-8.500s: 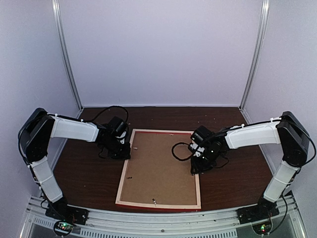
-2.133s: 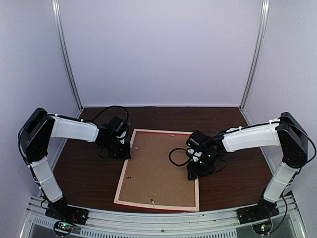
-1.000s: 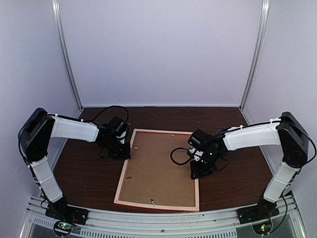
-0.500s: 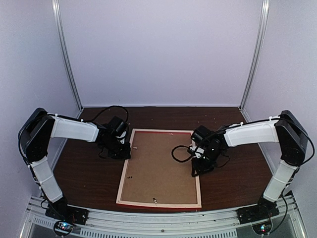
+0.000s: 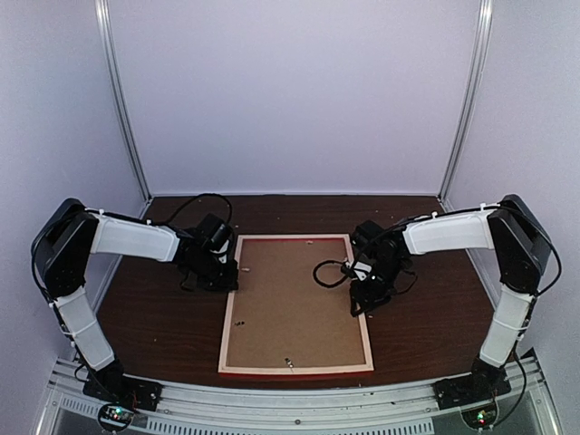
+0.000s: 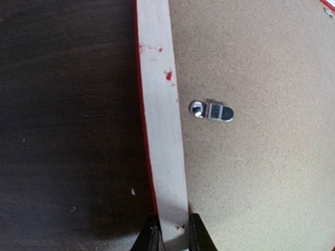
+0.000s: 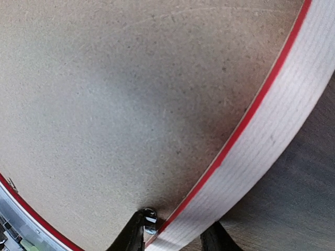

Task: Put the photo into the frame
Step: Press the fastener onto the backboard.

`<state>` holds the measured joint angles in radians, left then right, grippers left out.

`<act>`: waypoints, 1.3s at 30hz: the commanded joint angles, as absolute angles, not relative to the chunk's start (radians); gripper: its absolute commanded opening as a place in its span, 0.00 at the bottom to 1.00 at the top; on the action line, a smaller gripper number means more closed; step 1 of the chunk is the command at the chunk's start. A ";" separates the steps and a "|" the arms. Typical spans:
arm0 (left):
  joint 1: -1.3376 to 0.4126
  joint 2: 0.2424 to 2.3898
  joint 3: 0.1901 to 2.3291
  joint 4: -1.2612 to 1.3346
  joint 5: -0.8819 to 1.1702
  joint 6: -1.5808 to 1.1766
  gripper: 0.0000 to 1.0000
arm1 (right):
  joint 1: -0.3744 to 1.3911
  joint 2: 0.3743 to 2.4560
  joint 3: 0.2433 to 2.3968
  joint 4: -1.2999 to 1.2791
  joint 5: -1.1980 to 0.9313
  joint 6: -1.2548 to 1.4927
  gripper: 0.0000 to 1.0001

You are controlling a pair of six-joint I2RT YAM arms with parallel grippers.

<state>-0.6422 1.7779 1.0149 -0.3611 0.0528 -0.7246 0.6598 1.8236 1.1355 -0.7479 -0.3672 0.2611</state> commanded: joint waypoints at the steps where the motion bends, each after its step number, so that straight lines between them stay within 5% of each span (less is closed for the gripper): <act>1: -0.675 1.772 0.974 -0.382 0.109 -0.686 0.15 | 0.633 1.877 1.147 -0.753 -0.255 0.202 0.39; 8: -0.675 1.779 0.978 -0.377 0.107 -0.684 0.15 | 0.633 1.874 1.148 -0.781 -0.235 0.183 0.44; 28: -0.675 1.794 0.981 -0.378 0.113 -0.676 0.15 | 0.609 1.883 1.143 -0.762 -0.228 0.115 0.16; 34: -0.675 1.788 0.979 -0.381 0.108 -0.675 0.15 | 0.590 1.874 1.155 -0.754 -0.295 0.142 0.38; 39: -0.675 1.788 0.984 -0.382 0.104 -0.676 0.15 | 0.586 1.870 1.161 -0.749 -0.337 0.176 0.46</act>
